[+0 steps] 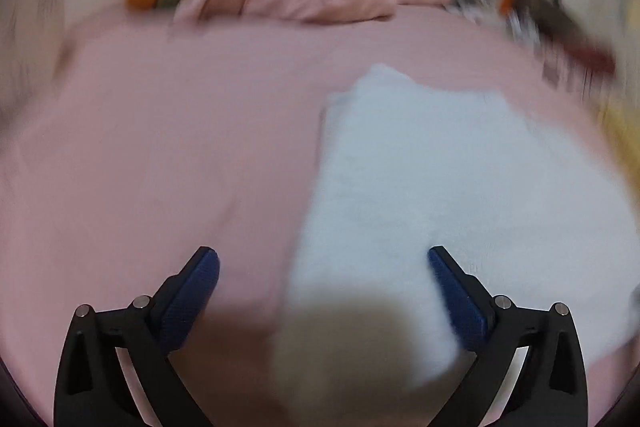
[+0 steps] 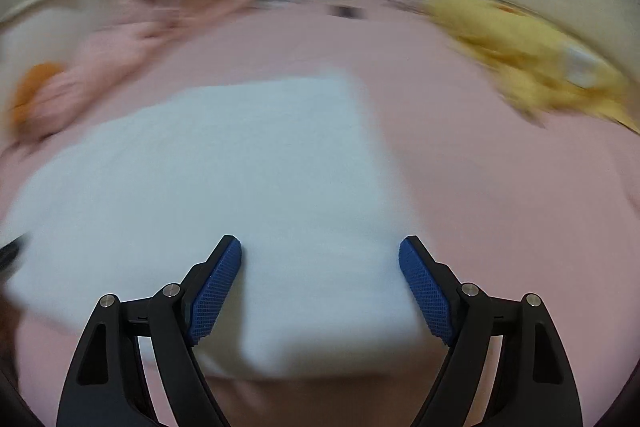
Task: Fold clothes
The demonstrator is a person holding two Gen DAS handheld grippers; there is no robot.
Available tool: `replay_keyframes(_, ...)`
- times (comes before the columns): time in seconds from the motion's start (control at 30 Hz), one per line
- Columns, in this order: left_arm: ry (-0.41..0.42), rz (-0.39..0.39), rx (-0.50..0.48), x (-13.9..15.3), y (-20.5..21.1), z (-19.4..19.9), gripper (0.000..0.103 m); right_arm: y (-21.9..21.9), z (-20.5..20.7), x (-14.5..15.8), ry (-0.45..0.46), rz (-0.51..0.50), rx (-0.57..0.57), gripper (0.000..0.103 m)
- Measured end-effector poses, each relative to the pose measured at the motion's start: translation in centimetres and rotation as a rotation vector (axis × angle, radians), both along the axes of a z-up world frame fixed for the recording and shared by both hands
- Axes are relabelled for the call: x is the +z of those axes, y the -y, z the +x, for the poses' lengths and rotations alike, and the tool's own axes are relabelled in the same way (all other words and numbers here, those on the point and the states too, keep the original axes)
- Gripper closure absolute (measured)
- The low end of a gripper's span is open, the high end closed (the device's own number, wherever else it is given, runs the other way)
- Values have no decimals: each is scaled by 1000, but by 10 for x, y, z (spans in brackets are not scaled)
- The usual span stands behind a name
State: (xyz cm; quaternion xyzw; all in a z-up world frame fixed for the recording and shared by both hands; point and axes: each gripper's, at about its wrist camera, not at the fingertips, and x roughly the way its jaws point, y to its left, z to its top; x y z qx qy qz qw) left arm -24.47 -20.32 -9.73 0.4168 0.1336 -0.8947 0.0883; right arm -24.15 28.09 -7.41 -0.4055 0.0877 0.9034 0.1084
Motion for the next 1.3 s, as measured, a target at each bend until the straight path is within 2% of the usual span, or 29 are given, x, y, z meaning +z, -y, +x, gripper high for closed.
replay_keyframes(0.07,-55,-100,-14,17,-15,10,5,2,7,7,-30,-57,16,20)
replay_keyframes(0.13,-131,-211,-79,24,-39,21,5,27,13,12,-75,8,114,20)
replay_keyframes(0.2,-73,-245,-132,3,-48,12,3,44,10,-1,-32,75,164,10)
replay_keyframes(0.23,-51,-244,-149,-6,-50,8,2,44,7,-9,-9,73,163,4)
replay_keyframes(0.27,-51,-190,-138,-10,-43,9,0,36,4,-14,0,33,145,0)
replay_keyframes(0.33,-59,-89,-111,-13,-24,15,0,25,0,-23,13,-24,116,0)
replay_keyframes(0.4,-68,-100,-107,-11,-22,30,0,26,3,-23,5,-3,102,0)
replay_keyframes(0.47,-73,-145,-82,-6,-31,35,0,22,7,-16,-9,47,71,0)
replay_keyframes(0.57,-104,-211,7,12,-50,26,0,16,13,-5,-30,122,25,0)
replay_keyframes(0.63,-164,-208,24,29,-39,43,0,8,24,15,-103,186,-14,0)
replay_keyframes(0.7,-170,-167,9,37,-20,37,0,-5,27,33,-166,153,30,0)
replay_keyframes(0.73,-174,-146,3,42,-10,32,0,-13,22,39,-170,120,62,0)
replay_keyframes(0.83,-196,-65,-16,64,18,-14,0,-43,-20,53,-135,-18,129,0)
replay_keyframes(0.97,-165,-15,-93,78,16,-110,0,-69,-96,58,-61,-162,148,0)
replay_keyframes(1.13,-1,-14,-195,39,-18,-198,0,-75,-178,27,125,-180,144,0)
replay_keyframes(1.2,72,-35,-238,17,-32,-222,0,-74,-198,9,193,-203,134,0)
replay_keyframes(1.3,207,1,-322,-11,-50,-241,6,-67,-215,-12,249,-210,140,0)
